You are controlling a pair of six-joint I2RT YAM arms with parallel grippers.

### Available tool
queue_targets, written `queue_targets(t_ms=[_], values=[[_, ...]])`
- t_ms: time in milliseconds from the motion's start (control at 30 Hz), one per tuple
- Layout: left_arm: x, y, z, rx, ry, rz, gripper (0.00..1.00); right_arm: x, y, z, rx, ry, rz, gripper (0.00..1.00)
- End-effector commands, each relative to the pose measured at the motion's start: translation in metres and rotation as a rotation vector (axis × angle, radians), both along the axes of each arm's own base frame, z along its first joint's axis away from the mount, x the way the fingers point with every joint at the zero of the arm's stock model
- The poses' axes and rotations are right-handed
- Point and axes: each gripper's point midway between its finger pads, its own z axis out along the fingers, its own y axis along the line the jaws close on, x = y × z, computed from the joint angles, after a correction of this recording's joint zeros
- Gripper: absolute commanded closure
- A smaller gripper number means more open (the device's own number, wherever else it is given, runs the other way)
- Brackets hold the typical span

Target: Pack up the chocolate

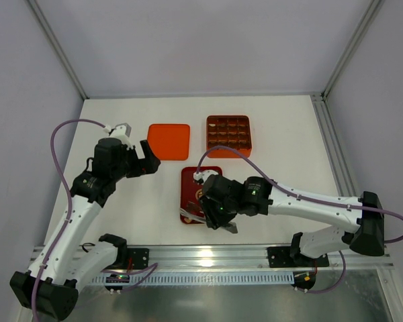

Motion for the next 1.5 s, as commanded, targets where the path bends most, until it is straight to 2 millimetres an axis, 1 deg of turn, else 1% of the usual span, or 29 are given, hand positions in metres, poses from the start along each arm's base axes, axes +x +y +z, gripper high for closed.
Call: queue_targets(t_ms=[0, 233, 400, 633, 700, 733, 767, 1200, 1467], values=[[0.001, -0.002, 0.004, -0.011, -0.011, -0.008, 0.00, 0.004, 0.008, 0.012, 0.021, -0.028, -0.023, 0.56], [0.001, -0.002, 0.004, -0.009, -0.012, -0.010, 0.00, -0.001, 0.013, 0.005, -0.005, -0.028, -0.004, 0.55], [0.001, -0.002, 0.004, -0.011, -0.009, -0.008, 0.00, 0.000, 0.011, -0.001, -0.029, -0.031, -0.010, 0.56], [0.000, -0.002, 0.004, -0.009, -0.012, -0.008, 0.00, 0.005, 0.005, -0.003, -0.059, -0.051, -0.038, 0.55], [0.000, -0.002, 0.004, -0.010, -0.011, -0.007, 0.00, 0.006, 0.004, -0.003, -0.063, -0.053, -0.042, 0.56], [0.001, -0.002, 0.004, -0.011, -0.012, -0.008, 0.00, 0.006, 0.004, -0.004, -0.067, -0.052, -0.044, 0.58], [0.001, -0.002, 0.005, -0.010, -0.016, -0.008, 0.00, 0.006, 0.004, -0.004, -0.068, -0.055, -0.046, 0.59], [0.000, -0.002, 0.005, -0.012, -0.014, -0.008, 0.00, 0.011, 0.006, -0.002, -0.058, -0.075, -0.061, 0.64], [0.001, -0.002, 0.005, -0.010, -0.014, -0.008, 0.00, 0.017, 0.002, 0.011, -0.029, -0.111, -0.096, 0.65]])
